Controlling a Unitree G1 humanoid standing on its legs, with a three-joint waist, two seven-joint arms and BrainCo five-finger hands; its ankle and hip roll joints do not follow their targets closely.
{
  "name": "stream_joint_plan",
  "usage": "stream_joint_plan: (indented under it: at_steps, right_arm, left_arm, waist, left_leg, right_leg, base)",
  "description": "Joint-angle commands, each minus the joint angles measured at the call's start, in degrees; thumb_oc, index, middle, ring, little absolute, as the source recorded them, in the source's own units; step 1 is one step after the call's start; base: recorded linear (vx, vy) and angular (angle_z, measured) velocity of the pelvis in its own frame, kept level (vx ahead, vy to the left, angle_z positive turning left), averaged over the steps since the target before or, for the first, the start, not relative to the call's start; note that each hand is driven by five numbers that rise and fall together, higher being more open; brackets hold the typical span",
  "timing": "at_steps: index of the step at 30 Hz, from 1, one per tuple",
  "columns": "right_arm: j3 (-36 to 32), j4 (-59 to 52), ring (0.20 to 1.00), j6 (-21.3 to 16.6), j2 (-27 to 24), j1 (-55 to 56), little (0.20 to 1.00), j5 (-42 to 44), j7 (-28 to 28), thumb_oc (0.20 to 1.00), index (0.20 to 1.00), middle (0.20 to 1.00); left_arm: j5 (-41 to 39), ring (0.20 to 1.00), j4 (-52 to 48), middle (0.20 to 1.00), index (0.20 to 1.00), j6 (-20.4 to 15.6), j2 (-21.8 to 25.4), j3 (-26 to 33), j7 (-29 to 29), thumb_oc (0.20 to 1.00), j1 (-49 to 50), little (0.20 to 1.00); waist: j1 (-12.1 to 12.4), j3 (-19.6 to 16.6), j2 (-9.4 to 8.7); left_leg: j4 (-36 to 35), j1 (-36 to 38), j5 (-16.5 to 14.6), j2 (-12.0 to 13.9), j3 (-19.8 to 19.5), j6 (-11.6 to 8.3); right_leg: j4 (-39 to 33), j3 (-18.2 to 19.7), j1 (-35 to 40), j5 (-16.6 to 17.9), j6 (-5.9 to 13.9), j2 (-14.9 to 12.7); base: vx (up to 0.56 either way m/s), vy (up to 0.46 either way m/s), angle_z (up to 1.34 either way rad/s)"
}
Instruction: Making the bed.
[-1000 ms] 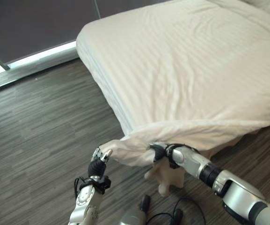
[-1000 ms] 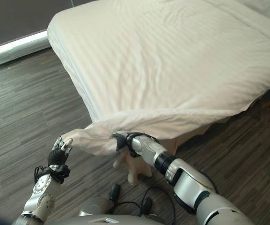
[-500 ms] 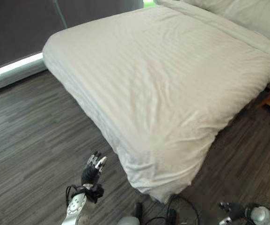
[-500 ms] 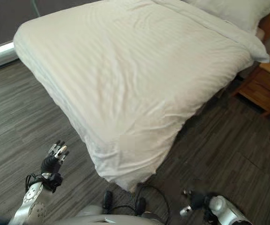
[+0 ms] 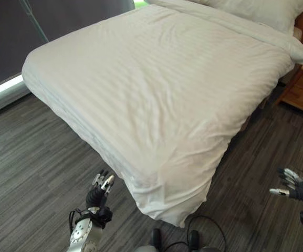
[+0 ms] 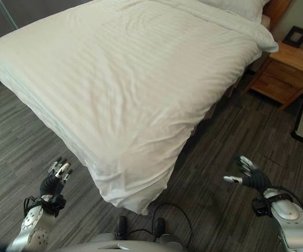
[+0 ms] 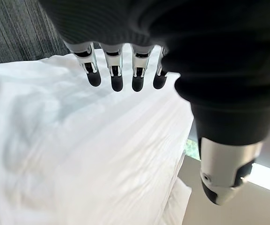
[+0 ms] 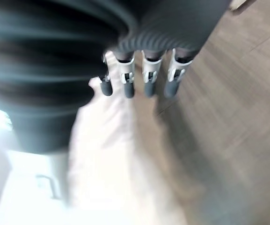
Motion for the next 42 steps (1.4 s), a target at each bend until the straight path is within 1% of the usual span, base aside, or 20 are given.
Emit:
stream_joint_plan:
  at_steps: [1, 2, 4, 5, 6, 8, 11, 16, 17, 19, 20, 27, 29, 30, 31, 33, 35, 37, 38, 42]
  right_arm:
    - [11.05, -3.47, 0.200, 0.69, -1.52, -7.16, 0.200, 11.80, 8.32, 0.200, 0.200, 0.200]
    - [11.17, -3.40, 0.200, 0.67, -1.52, -7.28, 0.200, 11.80, 8.32, 0.200, 0.200, 0.200]
    - [23.27, -3.18, 0.200, 1.82, 0.37, -15.59, 0.200, 9.23, 9.34, 0.200, 0.200, 0.200]
    - [23.29, -3.17, 0.200, 1.81, 0.38, -15.61, 0.200, 9.23, 9.34, 0.200, 0.200, 0.200]
    - [29.75, 0.96, 0.200, 1.81, 4.87, -22.60, 0.200, 7.98, 8.02, 0.200, 0.200, 0.200]
    - [34.87, 5.77, 0.200, 1.95, 10.93, -28.94, 0.200, 7.52, 6.59, 0.200, 0.200, 0.200]
    - [40.79, 11.63, 0.200, 1.76, 17.30, -37.53, 0.200, 6.29, 5.38, 0.200, 0.200, 0.200]
    - [43.49, 18.42, 0.200, 1.78, 22.86, -42.80, 0.200, 5.31, 3.02, 0.200, 0.200, 0.200]
    - [43.28, 23.37, 0.200, 1.81, 25.55, -44.41, 0.200, 5.11, 0.97, 0.200, 0.200, 0.200]
    - [43.10, 25.39, 0.200, 1.41, 26.50, -45.53, 0.200, 5.10, 0.10, 0.200, 0.200, 0.200]
    - [41.45, 31.65, 0.200, 1.27, 28.54, -46.34, 0.200, 5.96, -2.35, 0.200, 0.200, 0.200]
    - [37.68, 39.88, 0.200, 1.50, 30.87, -44.28, 0.200, 5.76, -4.73, 0.200, 0.200, 0.200]
    - [34.99, 49.44, 0.200, 1.81, 31.06, -43.19, 0.200, 3.07, -6.34, 0.200, 0.200, 0.200]
    - [34.99, 49.45, 0.200, 1.80, 31.06, -43.21, 0.200, 3.07, -6.34, 0.200, 0.200, 0.200]
    - [31.78, 57.98, 0.200, 1.74, 30.24, -43.79, 0.200, 0.79, -8.36, 0.200, 0.200, 0.200]
    - [26.61, 66.47, 0.200, 1.71, 27.19, -45.47, 0.200, -0.95, -10.60, 0.200, 0.200, 0.200]
    - [24.38, 69.61, 0.200, 1.78, 24.96, -46.08, 0.200, -2.43, -11.49, 0.200, 0.200, 0.200]
    - [19.71, 74.17, 0.200, 1.65, 20.21, -46.45, 0.200, -4.22, -13.67, 0.200, 0.200, 0.200]
    - [15.10, 77.28, 0.200, 1.38, 15.84, -46.28, 0.200, -4.55, -16.93, 0.200, 0.200, 0.200]
    - [8.16, 79.28, 0.200, 0.41, 11.64, -43.49, 0.200, -2.33, -21.55, 0.200, 0.200, 0.200]
  left_arm:
    - [-2.95, 1.000, -1.07, 1.000, 1.000, -2.68, 1.72, 0.22, -3.12, 1.000, -1.08, 1.000]
    - [-2.96, 1.000, -1.07, 1.000, 1.000, -2.68, 1.71, 0.29, -3.12, 1.000, -1.05, 1.000]
    - [-3.06, 1.000, -1.15, 1.000, 1.000, -2.55, 1.92, -1.10, -3.58, 1.000, -0.90, 1.000]
    - [-3.06, 1.000, -1.15, 1.000, 1.000, -2.55, 1.92, -1.09, -3.59, 1.000, -0.90, 1.000]
    - [-3.48, 1.000, -0.61, 1.000, 1.000, -2.61, 1.50, -2.21, -3.30, 1.000, -1.41, 1.000]
    - [-3.73, 1.000, 0.31, 1.000, 1.000, -2.74, 1.01, -3.24, -2.62, 1.000, -2.53, 1.000]
    - [-3.98, 1.000, 1.00, 1.000, 1.000, -3.20, 0.68, -4.72, -1.76, 1.000, -4.50, 1.000]
    - [-4.58, 1.000, 1.66, 1.000, 1.000, -3.41, -0.24, -6.62, -1.28, 1.000, -5.48, 1.000]
    - [-4.76, 1.000, 2.07, 1.000, 1.000, -3.37, -0.21, -7.76, -1.10, 1.000, -6.37, 1.000]
    - [-4.83, 1.000, 2.06, 1.000, 1.000, -3.50, -0.15, -8.34, -0.94, 1.000, -6.94, 1.000]
    - [-5.08, 1.000, 1.98, 1.000, 1.000, -3.82, 0.09, -9.16, -0.52, 1.000, -7.99, 1.000]
    - [-4.49, 1.000, 2.12, 1.000, 1.000, -3.94, -0.19, -9.28, 0.53, 1.000, -9.28, 1.000]
    - [-4.47, 1.000, 1.73, 1.000, 1.000, -3.65, 0.08, -9.49, 0.26, 1.000, -9.05, 1.000]
    - [-4.47, 1.000, 1.73, 1.000, 1.000, -3.65, 0.09, -9.48, 0.26, 1.000, -9.07, 1.000]
    - [-4.57, 1.000, 1.36, 1.000, 1.000, -3.52, 0.41, -9.56, 0.19, 1.000, -9.16, 1.000]
    - [-4.31, 1.000, 0.96, 1.000, 1.000, -3.50, 0.80, -9.41, 0.22, 1.000, -9.58, 1.000]
    - [-4.02, 1.000, 0.87, 1.000, 1.000, -3.50, 0.88, -9.24, 0.24, 1.000, -9.71, 1.000]
    - [-3.24, 1.000, 0.54, 1.000, 1.000, -3.55, 1.05, -8.95, 0.27, 1.000, -10.02, 1.000]
    - [-2.23, 1.000, 0.50, 1.000, 1.000, -3.59, 1.26, -8.62, 0.59, 1.000, -10.35, 1.000]
    - [-1.32, 1.000, 0.33, 1.000, 1.000, -3.75, 1.44, -7.98, 1.47, 1.000, -10.45, 1.000]
  waist:
    - [2.65, 0.15, -1.19]
    - [2.59, 0.14, -1.21]
    - [4.07, 0.79, -0.39]
    - [4.06, 0.79, -0.40]
    - [5.39, 1.57, 0.42]
    - [6.65, 2.53, 1.09]
    - [8.42, 4.25, 1.85]
    - [10.22, 5.55, 2.25]
    - [10.84, 6.39, 2.55]
    - [11.09, 6.88, 2.60]
    - [11.75, 7.74, 2.91]
    - [12.30, 9.49, 2.96]
    - [12.46, 10.01, 3.28]
    - [12.43, 9.90, 3.24]
    - [12.67, 10.45, 3.74]
    - [12.96, 10.78, 4.40]
    - [13.05, 10.83, 4.64]
    - [13.03, 11.17, 5.08]
    - [12.75, 11.54, 5.36]
    - [11.86, 11.77, 5.56]
  left_leg:
    - [0.34, 0.09, 0.71, 0.26, -1.19, -1.50]
    - [0.34, 0.08, 0.71, 0.26, -1.18, -1.50]
    - [0.34, -0.78, 1.02, 0.21, -1.07, -1.55]
    - [0.34, -0.78, 1.02, 0.21, -1.07, -1.55]
    - [0.34, -1.51, 1.39, 0.15, -1.19, -1.51]
    - [0.34, -2.33, 1.84, 0.14, -1.36, -1.51]
    - [0.34, -4.10, 2.69, 0.11, -1.43, -1.59]
    - [0.34, -5.83, 3.42, 0.09, -1.99, -1.58]
    - [0.34, -6.76, 3.81, 0.07, -2.38, -1.62]
    - [0.34, -7.43, 4.00, 0.00, -2.67, -1.63]
    - [0.34, -8.53, 4.46, 0.01, -3.13, -1.65]
    - [0.34, -10.61, 5.08, 0.04, -4.15, -1.72]
    - [0.34, -11.13, 5.06, 0.06, -4.55, -1.66]
    - [0.34, -11.32, 5.15, 0.03, -4.58, -1.65]
    - [0.34, -11.95, 5.39, 0.02, -4.96, -1.67]
    - [0.34, -12.97, 5.67, -0.01, -5.24, -1.75]
    - [0.34, -13.61, 5.87, -0.10, -5.33, -1.78]
    - [0.34, -14.46, 5.97, -0.18, -5.50, -1.83]
    - [0.34, -14.86, 5.75, -0.17, -5.57, -1.82]
    - [0.34, -15.46, 5.67, -0.29, -5.24, -1.80]
  right_leg:
    - [0.89, 1.73, -0.56, 3.32, 4.46, -4.37]
    - [0.89, 1.74, -0.58, 3.31, 4.46, -4.37]
    - [0.89, 1.67, -1.40, 3.54, 4.50, -4.47]
    - [0.89, 1.66, -1.40, 3.54, 4.50, -4.47]
    - [0.89, 1.51, -2.07, 3.72, 4.48, -4.54]
    - [0.89, 1.34, -2.87, 4.00, 4.41, -4.63]
    - [0.89, 1.35, -4.48, 4.50, 4.31, -4.68]
    - [0.89, 0.73, -5.79, 4.90, 4.09, -4.71]
    - [0.89, 0.40, -6.41, 4.97, 3.93, -4.64]
    - [0.89, 0.21, -6.88, 5.05, 3.90, -4.60]
    - [0.89, -0.04, -7.70, 5.29, 3.80, -4.47]
    - [0.89, -0.53, -9.30, 5.45, 3.61, -4.13]
    - [0.89, -0.49, -9.77, 5.30, 3.49, -4.06]
    - [0.89, -0.52, -9.95, 5.35, 3.50, -4.08]
    - [0.89, -0.55, -10.43, 5.41, 3.48, -4.08]
    - [0.89, -0.64, -11.41, 5.62, 3.56, -4.21]
    - [0.89, -0.73, -12.00, 5.73, 3.64, -4.24]
    - [0.89, -0.81, -12.82, 5.84, 3.79, -4.31]
    - [0.89, -0.61, -13.38, 5.77, 3.87, -4.31]
    - [0.89, 0.04, -14.27, 6.00, 3.99, -4.36]
  base:
    - [-0.03, -0.002, -0.07]
    - [0.00, 0.000, 0.00]
    - [-0.04, 0.002, 0.01]
    - [-0.08, -0.004, 0.03]
    - [-0.07, -0.002, 0.02]
    - [-0.10, -0.010, 0.00]
    - [-0.11, -0.005, 0.00]
    - [-0.06, -0.013, 0.05]
    - [-0.05, -0.011, 0.05]
    - [-0.07, -0.019, 0.08]
    - [-0.10, -0.039, 0.17]
    - [-0.02, -0.013, 0.12]
    - [0.00, 0.002, 0.06]
    - [-0.02, -0.006, 0.06]
    - [-0.02, -0.003, 0.06]
    - [-0.03, 0.006, 0.04]
    - [-0.02, 0.013, 0.05]
    - [0.00, 0.000, 0.00]
    - [0.00, 0.000, 0.00]
    - [0.00, 0.000, 0.00]
